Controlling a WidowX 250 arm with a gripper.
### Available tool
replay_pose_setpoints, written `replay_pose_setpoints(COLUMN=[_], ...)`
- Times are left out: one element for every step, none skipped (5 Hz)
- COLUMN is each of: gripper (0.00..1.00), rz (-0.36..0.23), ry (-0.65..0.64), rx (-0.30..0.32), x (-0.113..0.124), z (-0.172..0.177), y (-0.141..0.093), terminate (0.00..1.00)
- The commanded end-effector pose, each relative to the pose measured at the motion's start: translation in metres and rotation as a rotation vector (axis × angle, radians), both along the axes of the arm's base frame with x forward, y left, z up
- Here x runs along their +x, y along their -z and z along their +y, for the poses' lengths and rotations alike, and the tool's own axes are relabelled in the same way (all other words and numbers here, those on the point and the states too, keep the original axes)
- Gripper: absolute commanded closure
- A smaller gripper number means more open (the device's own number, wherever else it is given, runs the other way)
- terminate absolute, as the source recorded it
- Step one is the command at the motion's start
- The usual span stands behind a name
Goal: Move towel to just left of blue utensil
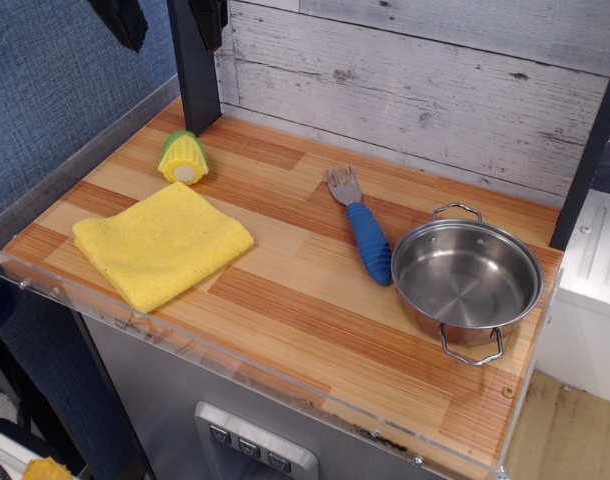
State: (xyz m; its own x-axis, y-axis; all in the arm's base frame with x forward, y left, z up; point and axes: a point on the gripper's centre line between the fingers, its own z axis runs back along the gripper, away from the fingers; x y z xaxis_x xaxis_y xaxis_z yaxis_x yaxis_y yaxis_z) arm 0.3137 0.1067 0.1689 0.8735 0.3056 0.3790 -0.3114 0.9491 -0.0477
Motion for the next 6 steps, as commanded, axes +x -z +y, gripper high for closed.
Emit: replay_pose_setpoints(gripper=[0.0,0.0,0.0,0.0,0.0,0.0], rz=[0.0,0.018,0.056,0.077,0.049,0.084], ry=[0.0,0.024,0.014,0.027,0.021,0.039], rx=[0.0,0.006,0.002,0.036,0.043,0.064], x=[0.0,-0.012,-0.02,-0.029,-0.038,-0.043], z=[0.0,-0.003,0.009,0.02,0.021,0.027], y=[0.0,0.018,0.041,0.06,0.078,0.098], terminate=[0.0,0.0,0.0,0.0,0.0,0.0])
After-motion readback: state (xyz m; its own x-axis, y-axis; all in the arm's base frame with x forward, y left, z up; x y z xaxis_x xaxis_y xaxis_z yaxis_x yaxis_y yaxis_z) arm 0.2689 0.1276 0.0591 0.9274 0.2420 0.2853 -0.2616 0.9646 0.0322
